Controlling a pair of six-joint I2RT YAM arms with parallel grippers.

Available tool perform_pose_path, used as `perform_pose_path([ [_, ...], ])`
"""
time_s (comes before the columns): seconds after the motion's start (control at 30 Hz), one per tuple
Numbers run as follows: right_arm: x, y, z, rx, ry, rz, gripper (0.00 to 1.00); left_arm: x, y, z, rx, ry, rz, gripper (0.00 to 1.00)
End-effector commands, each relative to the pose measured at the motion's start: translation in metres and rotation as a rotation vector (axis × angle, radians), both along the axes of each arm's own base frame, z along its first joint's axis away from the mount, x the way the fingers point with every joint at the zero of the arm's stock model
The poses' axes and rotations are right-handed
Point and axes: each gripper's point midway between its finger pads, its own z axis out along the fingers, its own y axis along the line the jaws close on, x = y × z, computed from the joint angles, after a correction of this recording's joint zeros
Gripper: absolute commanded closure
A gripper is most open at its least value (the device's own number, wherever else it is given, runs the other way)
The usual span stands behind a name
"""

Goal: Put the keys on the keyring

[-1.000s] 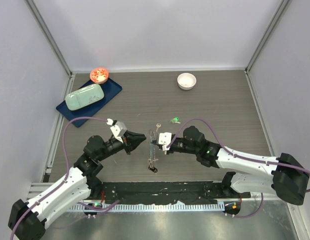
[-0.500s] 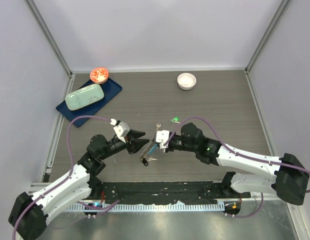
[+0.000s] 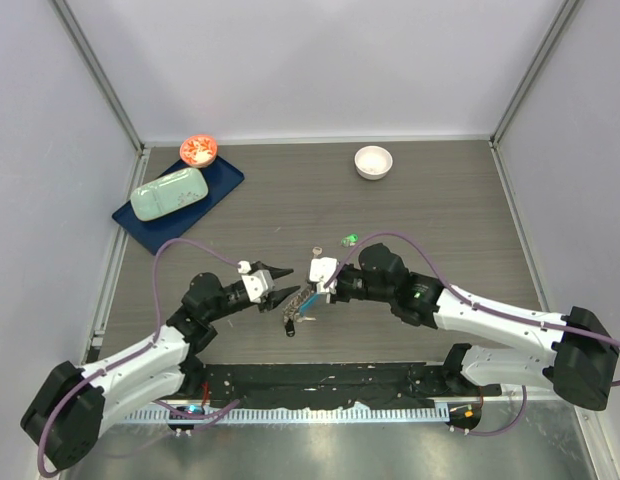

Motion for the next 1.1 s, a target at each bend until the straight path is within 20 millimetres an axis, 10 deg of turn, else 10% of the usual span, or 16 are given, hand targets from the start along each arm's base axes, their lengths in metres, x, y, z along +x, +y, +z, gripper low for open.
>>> perform_pose_path([
  [0.0, 0.006, 0.006, 0.037, 0.069, -0.042, -0.017, 0.99, -0.002, -0.015, 0.026, 0.007, -0.176, -0.112, 0.56],
  [0.73, 0.002, 0.005, 0.042, 0.081, -0.024, -0.014, 0.99, -0.004, -0.04, 0.006, 0.086, -0.05, -0.277, 0.83],
  [1.07, 0.003, -0.002, 0.046, 0.088, -0.039, -0.036, 0.99, -0.004, -0.035, -0.003, 0.116, -0.039, -0.252, 0.75],
])
